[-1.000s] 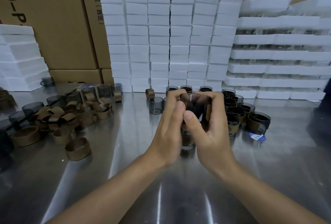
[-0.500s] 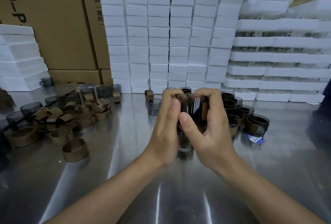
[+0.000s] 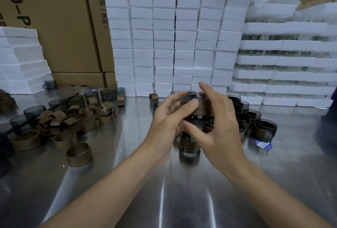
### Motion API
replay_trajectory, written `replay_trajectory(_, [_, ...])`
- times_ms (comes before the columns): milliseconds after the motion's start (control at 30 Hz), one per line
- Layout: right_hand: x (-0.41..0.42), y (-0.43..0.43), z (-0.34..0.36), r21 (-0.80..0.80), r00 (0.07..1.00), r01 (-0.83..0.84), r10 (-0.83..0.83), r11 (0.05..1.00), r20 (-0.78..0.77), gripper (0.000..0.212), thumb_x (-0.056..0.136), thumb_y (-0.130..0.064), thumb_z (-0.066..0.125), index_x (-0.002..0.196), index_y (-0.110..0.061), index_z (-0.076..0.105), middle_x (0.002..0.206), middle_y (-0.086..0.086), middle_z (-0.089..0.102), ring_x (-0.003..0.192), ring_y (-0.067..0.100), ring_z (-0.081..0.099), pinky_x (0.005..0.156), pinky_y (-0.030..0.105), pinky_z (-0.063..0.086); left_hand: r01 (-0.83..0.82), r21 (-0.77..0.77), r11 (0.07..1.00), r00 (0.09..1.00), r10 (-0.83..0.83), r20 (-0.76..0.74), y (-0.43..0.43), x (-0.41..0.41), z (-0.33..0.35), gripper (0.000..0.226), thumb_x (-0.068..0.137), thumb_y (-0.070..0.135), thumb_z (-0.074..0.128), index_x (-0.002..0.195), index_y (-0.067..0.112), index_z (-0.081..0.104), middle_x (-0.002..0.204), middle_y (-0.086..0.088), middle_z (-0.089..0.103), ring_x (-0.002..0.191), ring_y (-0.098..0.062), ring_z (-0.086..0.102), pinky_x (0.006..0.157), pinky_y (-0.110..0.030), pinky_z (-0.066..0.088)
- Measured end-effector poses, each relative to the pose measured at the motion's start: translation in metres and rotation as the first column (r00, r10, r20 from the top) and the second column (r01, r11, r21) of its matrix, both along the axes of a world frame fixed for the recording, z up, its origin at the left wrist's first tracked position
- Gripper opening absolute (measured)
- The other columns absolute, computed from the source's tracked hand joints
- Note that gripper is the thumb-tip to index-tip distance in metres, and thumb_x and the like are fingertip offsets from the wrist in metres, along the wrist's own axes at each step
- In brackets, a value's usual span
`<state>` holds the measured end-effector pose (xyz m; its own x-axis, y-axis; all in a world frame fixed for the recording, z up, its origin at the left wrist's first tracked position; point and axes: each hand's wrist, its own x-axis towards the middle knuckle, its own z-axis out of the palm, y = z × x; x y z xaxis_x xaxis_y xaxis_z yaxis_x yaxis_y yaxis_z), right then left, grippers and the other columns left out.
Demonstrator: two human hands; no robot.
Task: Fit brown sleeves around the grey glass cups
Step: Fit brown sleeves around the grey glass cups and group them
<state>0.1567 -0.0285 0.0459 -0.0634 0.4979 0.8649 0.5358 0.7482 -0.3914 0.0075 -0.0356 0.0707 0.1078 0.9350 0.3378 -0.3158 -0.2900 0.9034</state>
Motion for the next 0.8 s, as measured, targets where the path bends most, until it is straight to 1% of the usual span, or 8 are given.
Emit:
replay_trajectory(100, [0.003, 0.004, 0.004, -0.048, 0.991, -0.080, 0.075, 0.996, -0.109, 0.076, 0.082, -0.053, 0.084, 0.148, -0.026, 0.056, 0.135, -0.016, 0.058, 0.130, 0.007, 0.055, 0.108, 0.015, 0.041, 0.189, -0.109, 0.976, 0.965, -0.163, 0.207, 0.002, -0.003, 0.002, 0.047, 0.096, 0.039, 0.065, 0.125, 0.003, 0.075, 0.120, -0.017, 0.076, 0.110, -0.027, 0.073, 0.087, -0.032, 0.060])
replay_trajectory(167, [0.004, 0.004, 0.004, -0.031, 0.995, -0.080, 0.078, 0.996, -0.063, 0.070, 0.081, -0.051, 0.084, 0.143, -0.026, 0.062, 0.131, -0.015, 0.062, 0.127, 0.010, 0.056, 0.108, 0.019, 0.043, 0.282, -0.157, 0.946, 0.923, -0.223, 0.314, 0.002, -0.001, 0.000, 0.049, 0.099, 0.041, 0.057, 0.122, 0.004, 0.078, 0.121, -0.021, 0.074, 0.118, -0.033, 0.068, 0.095, -0.038, 0.055])
replay_trajectory(267, [0.004, 0.003, 0.001, -0.020, 1.000, -0.031, 0.031, 0.999, -0.002, 0.071, 0.080, -0.045, 0.088, 0.144, -0.025, 0.064, 0.132, -0.009, 0.062, 0.128, 0.013, 0.054, 0.110, 0.019, 0.040, 0.208, -0.182, 0.961, 0.959, -0.164, 0.233, 0.005, 0.003, -0.006, 0.056, 0.110, 0.046, 0.043, 0.138, 0.006, 0.069, 0.133, -0.023, 0.072, 0.124, -0.036, 0.065, 0.103, -0.044, 0.049])
replay_trajectory(333, [0.005, 0.003, -0.001, -0.043, 0.998, -0.058, 0.058, 0.997, -0.008, 0.072, 0.083, -0.043, 0.086, 0.149, -0.027, 0.062, 0.137, -0.009, 0.059, 0.133, 0.014, 0.052, 0.112, 0.021, 0.041, 0.200, -0.130, 0.971, 0.966, -0.174, 0.192, 0.004, 0.006, -0.008, 0.055, 0.113, 0.049, 0.039, 0.146, 0.012, 0.064, 0.140, -0.019, 0.070, 0.122, -0.031, 0.070, 0.102, -0.042, 0.056])
replay_trajectory(433, [0.001, 0.000, -0.005, -0.101, 0.979, -0.198, 0.193, 0.975, -0.058, 0.064, 0.099, -0.048, 0.066, 0.159, -0.035, 0.048, 0.150, -0.015, 0.051, 0.147, 0.022, 0.048, 0.119, 0.044, 0.045, 0.160, -0.016, 0.987, 0.978, -0.157, 0.137, -0.001, 0.011, -0.010, 0.051, 0.114, 0.049, 0.036, 0.149, 0.019, 0.059, 0.142, -0.015, 0.069, 0.122, -0.024, 0.072, 0.095, -0.037, 0.063])
replay_trajectory(533, [-0.004, -0.003, -0.009, -0.108, 0.956, -0.284, 0.272, 0.953, -0.111, 0.054, 0.107, -0.047, 0.050, 0.159, -0.035, 0.040, 0.151, -0.008, 0.053, 0.144, 0.025, 0.053, 0.116, 0.048, 0.047, 0.034, 0.103, 0.994, 0.999, -0.035, 0.012, -0.007, 0.016, -0.015, 0.046, 0.115, 0.049, 0.032, 0.140, 0.022, 0.058, 0.136, -0.012, 0.070, 0.117, -0.026, 0.072, 0.097, -0.043, 0.061])
replay_trajectory(667, [-0.007, -0.008, -0.010, -0.043, 0.965, -0.250, 0.246, 0.967, -0.093, 0.043, 0.108, -0.045, 0.048, 0.146, -0.025, 0.046, 0.129, 0.001, 0.058, 0.119, 0.021, 0.062, 0.098, 0.034, 0.051, -0.131, 0.276, 0.952, 0.983, 0.160, -0.086, -0.013, 0.019, -0.022, 0.043, 0.112, 0.048, 0.026, 0.120, 0.020, 0.058, 0.109, -0.006, 0.069, 0.101, -0.024, 0.067, 0.093, -0.046, 0.057])
replay_trajectory(800, [-0.012, -0.014, -0.011, 0.051, 0.961, -0.241, 0.246, 0.969, -0.129, 0.036, 0.105, -0.039, 0.049, 0.137, -0.023, 0.048, 0.115, 0.006, 0.056, 0.101, 0.017, 0.059, 0.088, 0.023, 0.046, -0.184, 0.351, 0.918, 0.967, 0.232, -0.101, -0.019, 0.024, -0.023, 0.041, 0.113, 0.042, 0.026, 0.108, 0.011, 0.053, 0.099, -0.020, 0.057, 0.090, -0.037, 0.056, 0.083, -0.050, 0.050])
